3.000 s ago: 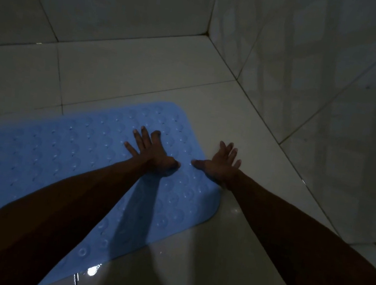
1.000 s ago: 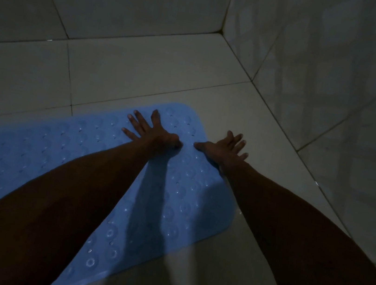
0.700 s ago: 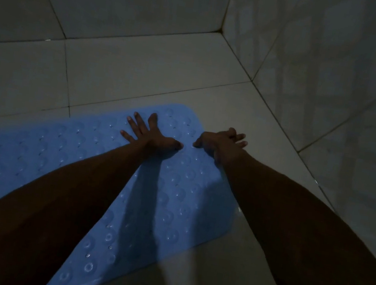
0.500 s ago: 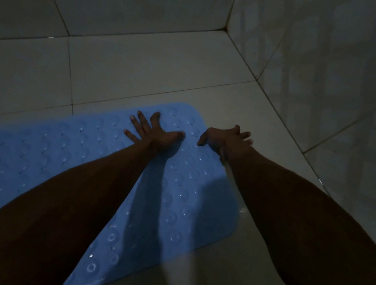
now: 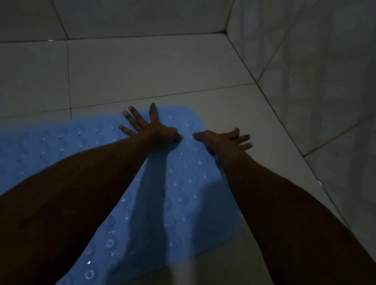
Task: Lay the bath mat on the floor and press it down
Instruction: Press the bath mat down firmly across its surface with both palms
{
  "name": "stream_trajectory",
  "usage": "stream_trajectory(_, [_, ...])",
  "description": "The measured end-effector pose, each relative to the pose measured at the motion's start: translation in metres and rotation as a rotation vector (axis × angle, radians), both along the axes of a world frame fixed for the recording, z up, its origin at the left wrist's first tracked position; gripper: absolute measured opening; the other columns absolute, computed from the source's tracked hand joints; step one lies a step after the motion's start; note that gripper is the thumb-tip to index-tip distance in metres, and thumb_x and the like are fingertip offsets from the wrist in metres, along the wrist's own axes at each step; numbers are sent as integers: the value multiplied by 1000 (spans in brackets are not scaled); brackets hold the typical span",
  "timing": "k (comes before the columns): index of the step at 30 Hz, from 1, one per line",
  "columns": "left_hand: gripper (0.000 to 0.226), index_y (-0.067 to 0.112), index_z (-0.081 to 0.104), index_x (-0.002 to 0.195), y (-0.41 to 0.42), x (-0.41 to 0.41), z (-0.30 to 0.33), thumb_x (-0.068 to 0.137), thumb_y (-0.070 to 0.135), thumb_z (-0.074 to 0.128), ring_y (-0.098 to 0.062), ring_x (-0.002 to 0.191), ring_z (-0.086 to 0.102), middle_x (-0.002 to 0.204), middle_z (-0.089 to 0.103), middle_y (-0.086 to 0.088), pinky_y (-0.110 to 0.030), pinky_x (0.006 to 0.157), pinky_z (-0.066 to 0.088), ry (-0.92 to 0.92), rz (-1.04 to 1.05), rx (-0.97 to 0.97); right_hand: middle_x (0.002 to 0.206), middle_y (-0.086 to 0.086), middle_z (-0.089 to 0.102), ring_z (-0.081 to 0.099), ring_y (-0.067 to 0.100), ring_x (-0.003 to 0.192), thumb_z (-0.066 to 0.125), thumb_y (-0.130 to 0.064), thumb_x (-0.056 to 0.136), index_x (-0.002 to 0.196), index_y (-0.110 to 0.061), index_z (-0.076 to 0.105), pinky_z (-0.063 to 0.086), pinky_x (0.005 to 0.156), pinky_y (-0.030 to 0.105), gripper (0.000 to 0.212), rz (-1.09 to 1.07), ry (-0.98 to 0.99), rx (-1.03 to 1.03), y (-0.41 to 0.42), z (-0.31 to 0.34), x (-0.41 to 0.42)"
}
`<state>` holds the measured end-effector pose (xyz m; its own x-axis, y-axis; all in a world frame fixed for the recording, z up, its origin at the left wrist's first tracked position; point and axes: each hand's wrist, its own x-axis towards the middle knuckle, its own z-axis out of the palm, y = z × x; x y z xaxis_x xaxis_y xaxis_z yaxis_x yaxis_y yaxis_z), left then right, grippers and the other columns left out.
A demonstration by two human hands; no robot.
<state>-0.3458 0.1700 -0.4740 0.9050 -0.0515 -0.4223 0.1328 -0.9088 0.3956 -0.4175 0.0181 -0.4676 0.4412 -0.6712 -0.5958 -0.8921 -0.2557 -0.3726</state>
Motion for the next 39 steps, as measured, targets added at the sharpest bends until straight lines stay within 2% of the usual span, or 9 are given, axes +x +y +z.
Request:
stream_trajectory(6, [135, 30, -15, 151, 8, 10, -4, 56, 81, 66, -39, 137, -34, 151, -36, -16, -64, 108, -18, 88, -42, 50, 152, 21, -38, -31, 40, 142, 79, -47, 73, 150, -9, -25, -15, 114, 60, 135, 153, -41, -78, 0, 4, 23])
stream_trajectory(9, [126, 31, -6, 152, 7, 8, -6, 59, 86, 58, -37, 140, -29, 155, -29, -15, -63, 108, -18, 33, -15, 3, 153, 22, -34, -25, 42, 144, 78, -47, 76, 148, -9, -28, -7, 117, 58, 134, 245, 15, -40, -8, 8, 36])
stream_trajectory(17, [101, 29, 4, 154, 6, 12, -17, 76, 70, 54, -35, 144, -21, 159, -18, -11, -62, 109, -13, -35, 15, -71, 155, 13, -36, -30, 36, 143, 77, -43, 67, 155, -17, -15, -1, 118, 59, 130, 237, -92, 83, -11, 4, 27])
stream_trajectory(21, [84, 29, 23, 147, -8, 7, -18, 74, 54, 55, -39, 144, -17, 160, -10, -17, -65, 110, -11, -183, 174, -81, 157, 13, -31, -25, 37, 145, 71, -53, 73, 156, -20, -9, -7, 117, 58, 121, 205, -171, 79, -9, 8, 21])
stream_trajectory(24, [90, 26, 16, 152, -9, 17, -15, 76, 56, 53, -40, 145, -13, 160, -9, -15, -64, 112, -6, -99, 159, -98, 157, 10, -32, -27, 35, 145, 68, -67, 73, 156, -19, -12, -12, 117, 57, 124, 197, -162, 39, -7, 1, 25])
stream_trajectory(27, [83, 30, 24, 148, -14, 11, -12, 75, 55, 55, -43, 144, -15, 159, -8, -20, -67, 110, -6, -173, 210, -66, 156, 9, -34, -32, 32, 143, 67, -71, 71, 155, -18, -14, -19, 114, 56, 129, 198, -122, -8, -4, -7, 31])
stream_trajectory(30, [86, 30, 22, 148, -14, 15, -10, 74, 57, 57, -43, 143, -16, 159, -10, -21, -68, 109, -6, -147, 169, -43, 156, 10, -35, -32, 32, 143, 70, -68, 71, 154, -17, -13, -20, 114, 55, 129, 175, -115, -29, -2, -8, 34])
stream_trajectory(34, [110, 26, 9, 153, 2, 33, -15, 69, 74, 60, -41, 143, -20, 158, -16, -20, -65, 108, -14, -121, 18, 7, 156, 13, -34, -32, 34, 143, 73, -58, 70, 155, -14, -12, -21, 113, 57, 128, 122, -113, -56, 3, -9, 44])
stream_trajectory(39, [106, 30, 9, 153, 0, 36, -11, 71, 78, 54, -36, 142, -26, 158, -21, -15, -64, 109, -17, -73, 41, -24, 154, 16, -36, -32, 37, 142, 76, -49, 71, 154, -14, -11, -20, 112, 59, 125, 90, -80, -31, 2, -5, 53])
